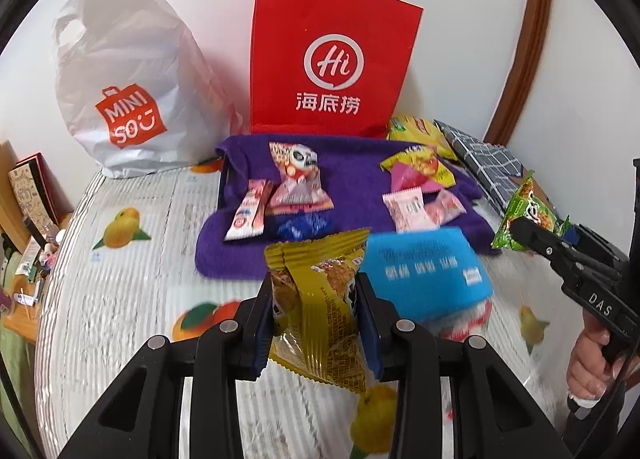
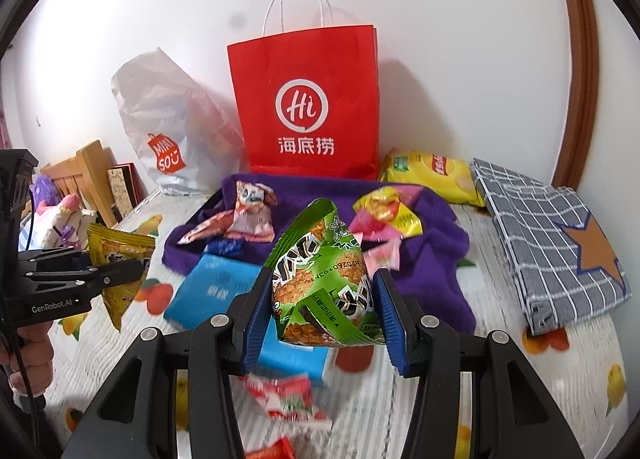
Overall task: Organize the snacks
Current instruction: 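Carry the yellow bag with the left tool while the right tool carries the green bag toward the towel, then lower the yellow bag onto the towel and open the left tool while the right tool releases the green bag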
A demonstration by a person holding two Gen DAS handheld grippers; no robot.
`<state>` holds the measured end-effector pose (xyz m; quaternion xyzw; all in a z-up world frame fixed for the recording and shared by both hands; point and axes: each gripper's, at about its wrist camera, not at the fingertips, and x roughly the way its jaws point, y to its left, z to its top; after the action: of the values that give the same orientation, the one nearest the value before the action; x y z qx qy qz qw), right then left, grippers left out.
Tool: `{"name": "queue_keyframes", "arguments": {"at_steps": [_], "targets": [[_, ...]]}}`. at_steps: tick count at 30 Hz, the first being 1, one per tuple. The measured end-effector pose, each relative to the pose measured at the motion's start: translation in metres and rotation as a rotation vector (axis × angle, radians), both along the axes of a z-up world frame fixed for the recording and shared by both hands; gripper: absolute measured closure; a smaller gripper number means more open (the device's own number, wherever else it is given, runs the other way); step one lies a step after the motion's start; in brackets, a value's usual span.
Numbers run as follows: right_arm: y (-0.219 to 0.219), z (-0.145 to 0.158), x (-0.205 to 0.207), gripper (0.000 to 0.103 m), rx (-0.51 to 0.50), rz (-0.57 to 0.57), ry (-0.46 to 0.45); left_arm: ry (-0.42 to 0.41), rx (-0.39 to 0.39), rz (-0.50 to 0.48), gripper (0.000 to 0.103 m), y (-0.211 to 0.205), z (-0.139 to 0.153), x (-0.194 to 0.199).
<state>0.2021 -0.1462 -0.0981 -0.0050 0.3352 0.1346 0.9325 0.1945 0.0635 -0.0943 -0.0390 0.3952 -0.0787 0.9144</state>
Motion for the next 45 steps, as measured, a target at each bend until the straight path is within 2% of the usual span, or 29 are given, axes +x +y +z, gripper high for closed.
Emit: {"name": "queue_keyframes", "arguments": {"at_steps": [10,19,33,41,45], "targets": [[0.006,0.005,0.051,0.053,0.014,0.008,0.015,-0.001,0.002,0.012,0.068,-0.001,0.011,0.043],[0.009,-0.001,0.097,0.053,0.025,0.012,0.059,0.043,-0.014,0.002,0.068,0.004,0.009,0.085],[0.02,-0.053,0.148,0.053,0.016,0.037,0.201,0.167,-0.06,-0.066,0.068,-0.025,-0.022,0.156],[0.014,-0.066,0.154,0.053,-0.001,0.025,0.232,0.225,-0.042,-0.069,0.068,-0.035,-0.044,0.175],[0.012,-0.068,0.155,0.053,-0.006,0.027,0.237,0.227,-0.03,-0.077,0.068,-0.038,-0.047,0.177]]}}
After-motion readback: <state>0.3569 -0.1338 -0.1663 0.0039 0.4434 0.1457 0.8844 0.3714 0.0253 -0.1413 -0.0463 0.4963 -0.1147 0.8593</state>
